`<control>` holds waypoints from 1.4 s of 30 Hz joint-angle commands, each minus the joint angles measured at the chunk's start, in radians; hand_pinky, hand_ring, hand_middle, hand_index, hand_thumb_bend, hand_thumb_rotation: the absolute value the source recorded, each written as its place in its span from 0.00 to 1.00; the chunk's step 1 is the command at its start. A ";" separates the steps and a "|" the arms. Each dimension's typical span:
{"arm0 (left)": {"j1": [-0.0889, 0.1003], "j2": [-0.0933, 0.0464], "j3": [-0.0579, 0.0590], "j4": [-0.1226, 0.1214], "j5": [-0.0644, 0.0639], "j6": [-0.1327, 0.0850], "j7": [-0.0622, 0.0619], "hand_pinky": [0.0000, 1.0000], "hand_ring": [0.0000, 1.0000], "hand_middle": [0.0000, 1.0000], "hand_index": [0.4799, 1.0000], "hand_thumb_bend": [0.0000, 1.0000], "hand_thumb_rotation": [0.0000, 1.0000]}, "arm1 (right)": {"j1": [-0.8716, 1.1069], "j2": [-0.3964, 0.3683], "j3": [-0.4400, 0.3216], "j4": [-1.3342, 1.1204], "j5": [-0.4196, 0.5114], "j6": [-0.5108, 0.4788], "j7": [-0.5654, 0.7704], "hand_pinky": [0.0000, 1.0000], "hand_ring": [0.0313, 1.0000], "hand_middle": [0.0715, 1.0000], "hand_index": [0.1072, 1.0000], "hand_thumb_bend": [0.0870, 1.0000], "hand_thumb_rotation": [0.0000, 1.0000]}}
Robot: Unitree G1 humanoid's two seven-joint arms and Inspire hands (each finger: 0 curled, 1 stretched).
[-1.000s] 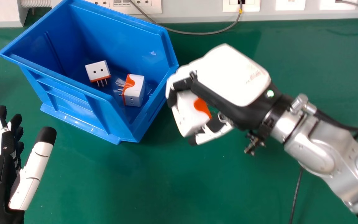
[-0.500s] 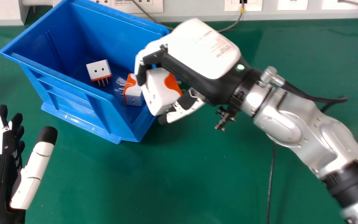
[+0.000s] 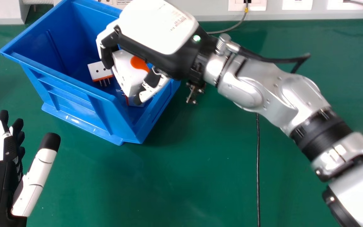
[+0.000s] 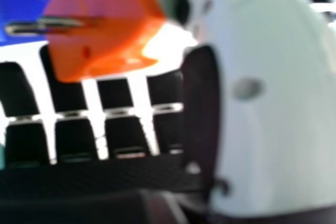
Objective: Pick all objects and put in blue box
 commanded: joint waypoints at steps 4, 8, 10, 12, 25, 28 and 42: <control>0.003 -0.005 0.006 -0.012 -0.011 -0.026 0.005 1.00 1.00 1.00 1.00 0.82 0.86 | -0.127 0.028 0.021 0.074 -0.013 0.004 -0.076 0.34 0.42 0.48 0.42 0.45 0.00; 0.004 -0.006 0.008 -0.019 -0.015 -0.021 0.004 1.00 1.00 1.00 1.00 0.82 0.86 | -0.187 0.059 0.051 0.161 -0.040 0.025 -0.121 0.34 0.42 0.48 0.42 0.45 0.00; 0.006 -0.006 0.008 -0.025 -0.017 -0.018 0.004 1.00 1.00 1.00 1.00 0.81 0.86 | -0.219 0.077 0.067 0.207 -0.052 0.039 -0.141 0.34 0.42 0.48 0.41 0.45 0.00; 0.006 -0.006 0.010 -0.023 -0.021 -0.018 0.004 1.00 1.00 1.00 1.00 0.81 0.86 | -0.249 0.099 0.088 0.255 -0.067 0.064 -0.162 0.34 0.42 0.48 0.41 0.45 0.00; 0.019 -0.005 0.008 -0.030 -0.028 -0.029 -0.002 1.00 1.00 1.00 1.00 0.80 0.86 | -0.326 0.190 0.217 0.452 -0.136 0.126 -0.295 0.34 0.43 0.47 0.39 0.45 0.00; 0.029 -0.009 0.006 -0.037 -0.030 -0.032 -0.002 1.00 1.00 1.00 1.00 0.79 0.86 | -0.333 0.201 0.245 0.479 -0.156 0.143 -0.312 0.34 0.43 0.47 0.38 0.45 0.00; 0.069 -0.023 -0.001 -0.059 -0.035 -0.052 -0.008 1.00 1.00 1.00 1.00 0.78 0.86 | -0.360 0.271 0.320 0.563 -0.187 0.231 -0.329 0.41 0.41 0.44 0.40 0.45 0.00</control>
